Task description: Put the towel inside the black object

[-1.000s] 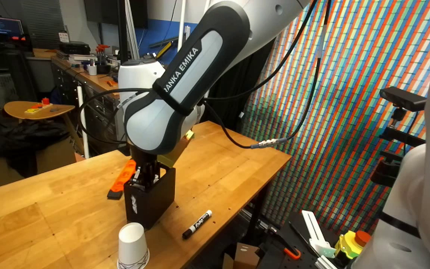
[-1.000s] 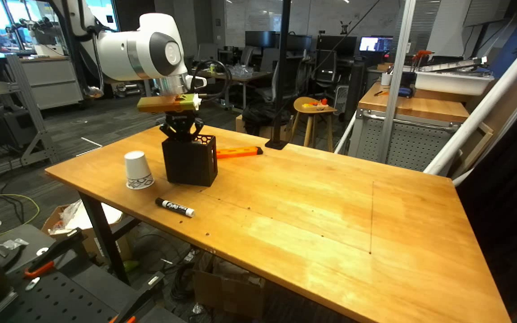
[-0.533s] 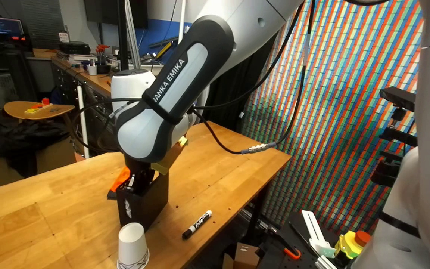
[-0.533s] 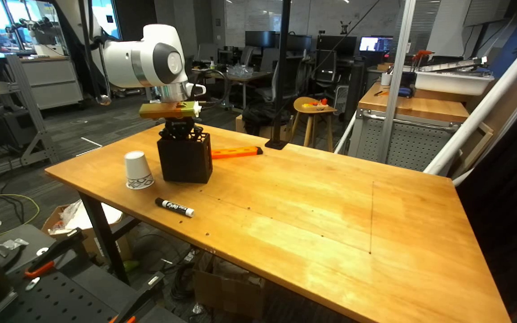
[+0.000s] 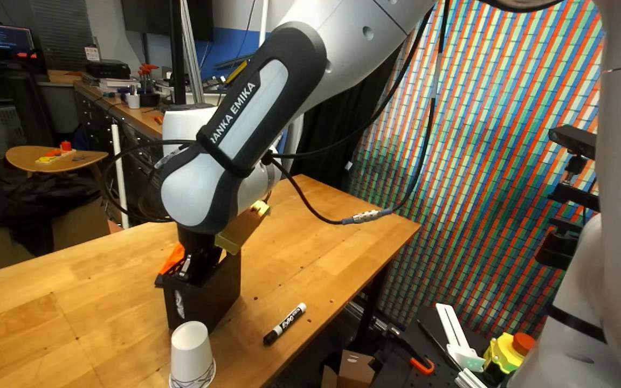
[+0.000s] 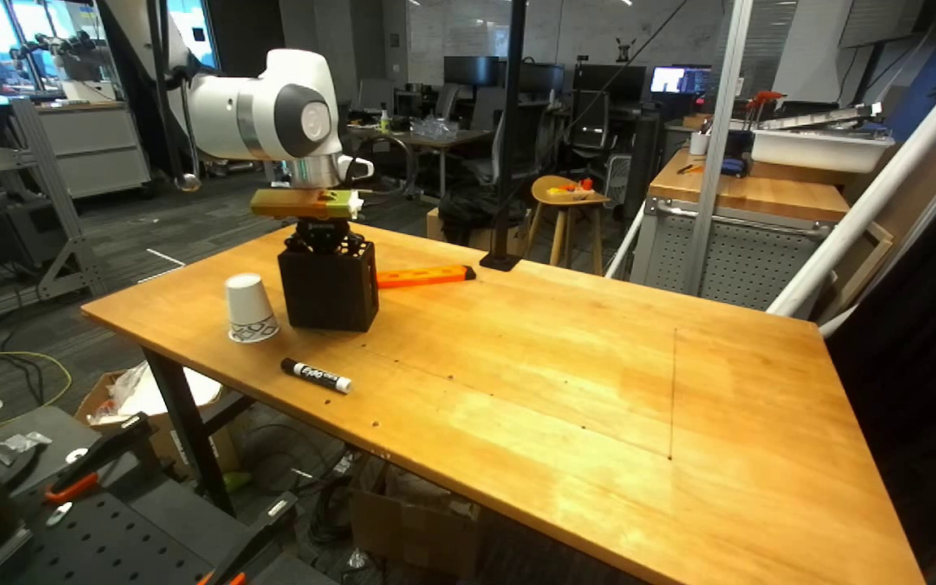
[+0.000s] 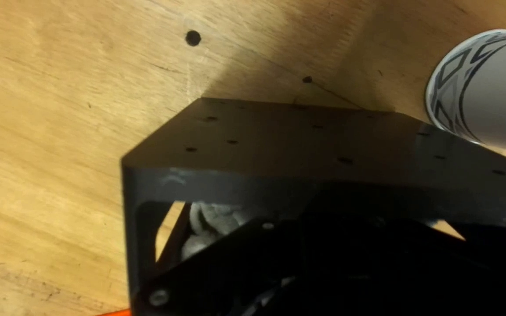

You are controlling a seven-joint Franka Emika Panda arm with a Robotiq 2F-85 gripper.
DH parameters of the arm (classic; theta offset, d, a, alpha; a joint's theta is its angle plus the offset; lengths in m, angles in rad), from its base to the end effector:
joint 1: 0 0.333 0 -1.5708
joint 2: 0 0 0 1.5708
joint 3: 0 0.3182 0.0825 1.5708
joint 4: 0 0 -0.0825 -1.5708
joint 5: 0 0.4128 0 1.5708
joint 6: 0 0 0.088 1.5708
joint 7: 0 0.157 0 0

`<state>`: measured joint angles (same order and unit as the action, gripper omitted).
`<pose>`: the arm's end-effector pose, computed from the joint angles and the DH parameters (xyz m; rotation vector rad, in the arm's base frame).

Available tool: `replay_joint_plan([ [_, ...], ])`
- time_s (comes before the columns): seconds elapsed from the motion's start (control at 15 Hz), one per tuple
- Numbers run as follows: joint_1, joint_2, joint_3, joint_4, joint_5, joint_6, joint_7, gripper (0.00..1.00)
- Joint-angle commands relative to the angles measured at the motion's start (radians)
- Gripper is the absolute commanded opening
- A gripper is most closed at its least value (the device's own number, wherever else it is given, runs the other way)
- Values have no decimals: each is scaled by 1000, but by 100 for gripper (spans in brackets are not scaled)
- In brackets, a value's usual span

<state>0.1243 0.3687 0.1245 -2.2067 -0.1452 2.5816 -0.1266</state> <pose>0.5540 0.1434 0.1412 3.0166 0.7535 0.0208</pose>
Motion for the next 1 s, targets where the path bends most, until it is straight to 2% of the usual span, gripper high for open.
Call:
replay_joint_plan([
  [0.0,-6,-79,14,-43,29,10,-8,1],
  [0.6,7,-316,1,-144,6,35,64,1],
  [0.67,5,-342,3,-159,18,45,69,4],
  [0.73,2,-378,11,-186,55,68,59,26],
  [0.8,4,-287,3,-111,18,21,49,6],
  [0.93,3,-333,4,-142,34,36,49,20],
])
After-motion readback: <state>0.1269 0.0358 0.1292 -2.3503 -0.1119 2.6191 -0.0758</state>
